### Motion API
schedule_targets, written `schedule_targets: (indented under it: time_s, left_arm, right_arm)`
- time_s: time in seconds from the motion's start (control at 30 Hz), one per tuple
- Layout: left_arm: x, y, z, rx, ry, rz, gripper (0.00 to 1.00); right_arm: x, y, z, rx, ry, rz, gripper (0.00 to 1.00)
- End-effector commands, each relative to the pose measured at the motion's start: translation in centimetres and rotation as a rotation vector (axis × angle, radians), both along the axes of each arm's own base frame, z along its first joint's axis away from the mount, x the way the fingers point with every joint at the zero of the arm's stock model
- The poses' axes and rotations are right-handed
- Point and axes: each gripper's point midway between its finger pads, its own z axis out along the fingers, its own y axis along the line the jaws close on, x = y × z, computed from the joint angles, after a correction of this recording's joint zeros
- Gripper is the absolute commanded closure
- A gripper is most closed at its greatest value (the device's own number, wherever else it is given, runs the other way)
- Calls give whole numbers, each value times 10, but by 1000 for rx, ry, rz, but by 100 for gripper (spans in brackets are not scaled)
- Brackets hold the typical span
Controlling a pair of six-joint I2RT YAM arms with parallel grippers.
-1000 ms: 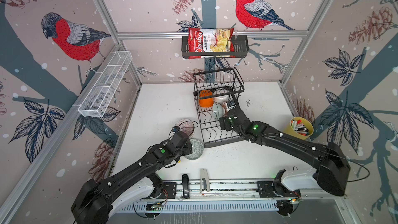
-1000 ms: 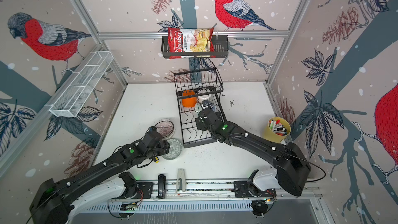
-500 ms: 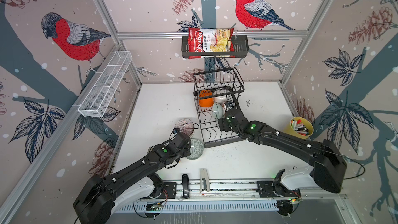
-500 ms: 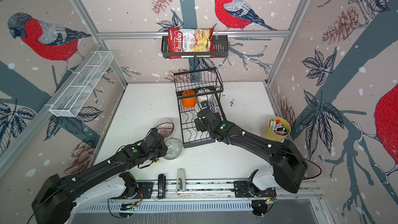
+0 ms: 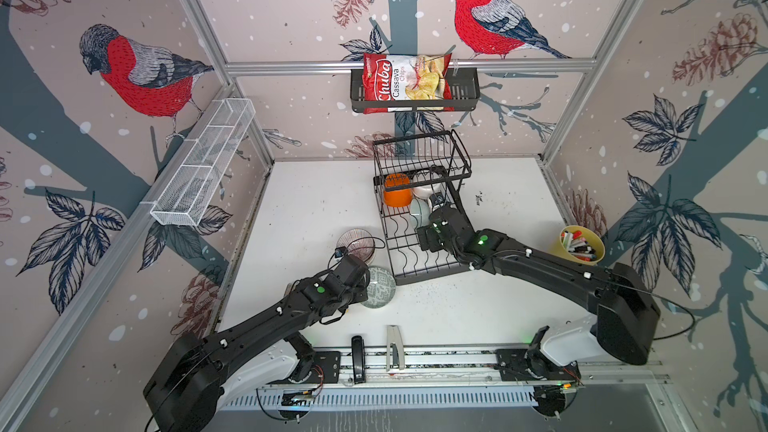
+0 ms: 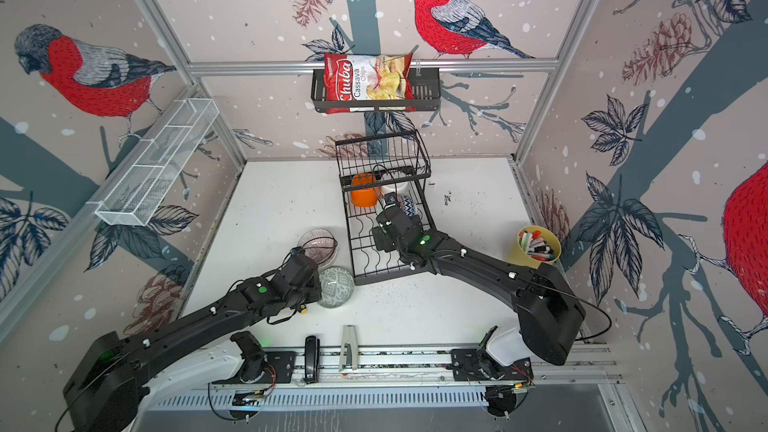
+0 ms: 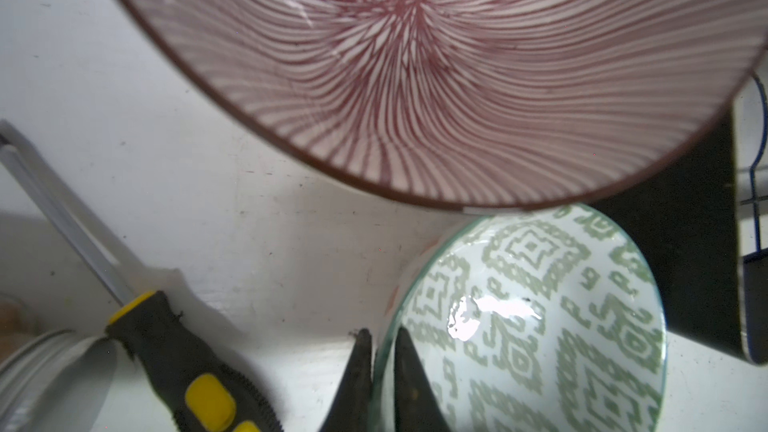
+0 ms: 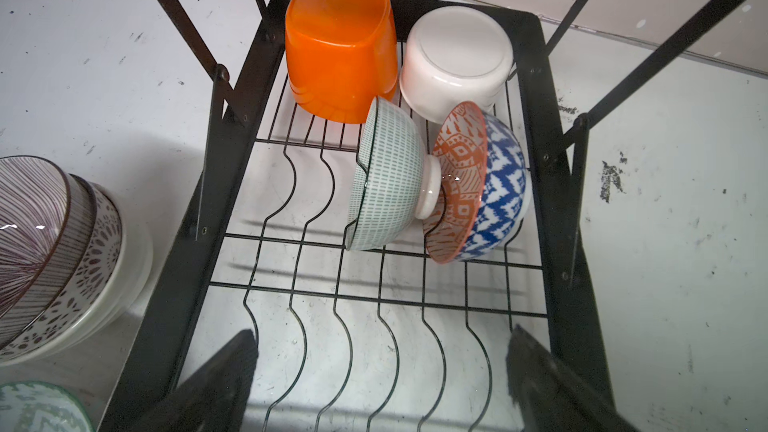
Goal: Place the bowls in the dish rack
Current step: 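Grasp the grey-patterned bowl rim with the left gripper and lift it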
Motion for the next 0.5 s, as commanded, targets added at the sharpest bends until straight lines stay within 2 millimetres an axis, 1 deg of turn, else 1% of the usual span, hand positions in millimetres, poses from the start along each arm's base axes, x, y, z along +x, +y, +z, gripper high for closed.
schedule_targets:
  time_s: [0.0,0.2,0.47]
  left_arm:
    - [5,-1,5,3,-30,1,91]
    - [6,0,6,3,-36,2,100]
    - [7,-7,15,-24,-62,-41,100]
  right_arm:
    - [-1,2,-1,5,13,-3,6]
    - [-1,2,-4,0,21,-1,6]
    - [-3,5,-7,6,34,9,6]
